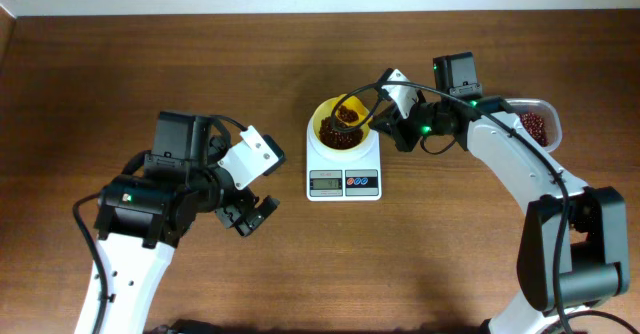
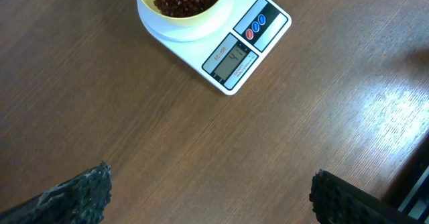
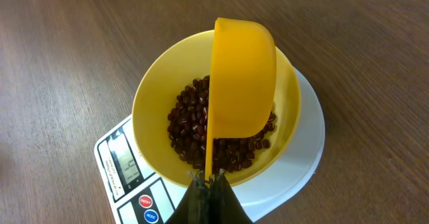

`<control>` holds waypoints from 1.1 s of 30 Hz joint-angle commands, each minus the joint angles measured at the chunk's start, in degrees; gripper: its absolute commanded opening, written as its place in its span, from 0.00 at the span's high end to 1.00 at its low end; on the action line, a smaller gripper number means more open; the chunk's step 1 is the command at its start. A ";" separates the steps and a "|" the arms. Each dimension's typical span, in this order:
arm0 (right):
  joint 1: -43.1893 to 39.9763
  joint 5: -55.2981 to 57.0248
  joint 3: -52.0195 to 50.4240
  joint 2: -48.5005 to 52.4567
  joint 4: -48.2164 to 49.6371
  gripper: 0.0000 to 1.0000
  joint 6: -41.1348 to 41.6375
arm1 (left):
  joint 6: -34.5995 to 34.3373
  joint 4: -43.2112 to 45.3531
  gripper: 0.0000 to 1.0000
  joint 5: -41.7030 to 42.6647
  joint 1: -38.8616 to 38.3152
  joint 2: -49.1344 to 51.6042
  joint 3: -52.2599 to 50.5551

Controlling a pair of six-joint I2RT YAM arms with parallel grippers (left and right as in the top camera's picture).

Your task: Scoop item into bowl and weigh 50g on scale

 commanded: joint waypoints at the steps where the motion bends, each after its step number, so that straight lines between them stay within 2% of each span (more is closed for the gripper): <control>1: 0.66 1.38 1.44 -1.51 -0.22 0.96 0.31 | 1.07 -0.09 0.01 0.00 0.46 0.15 1.01; 10: 0.96 0.70 2.16 -0.83 -0.22 0.96 0.81 | 1.07 -0.07 0.01 0.00 0.46 0.15 1.01; 18: 1.81 5.46 2.84 -0.17 -0.39 0.96 1.70 | 1.05 -0.09 0.01 0.02 0.46 0.15 1.01; 33: 2.29 4.15 3.67 0.09 -1.68 0.96 1.53 | 1.07 -0.09 0.01 0.00 0.46 0.15 1.01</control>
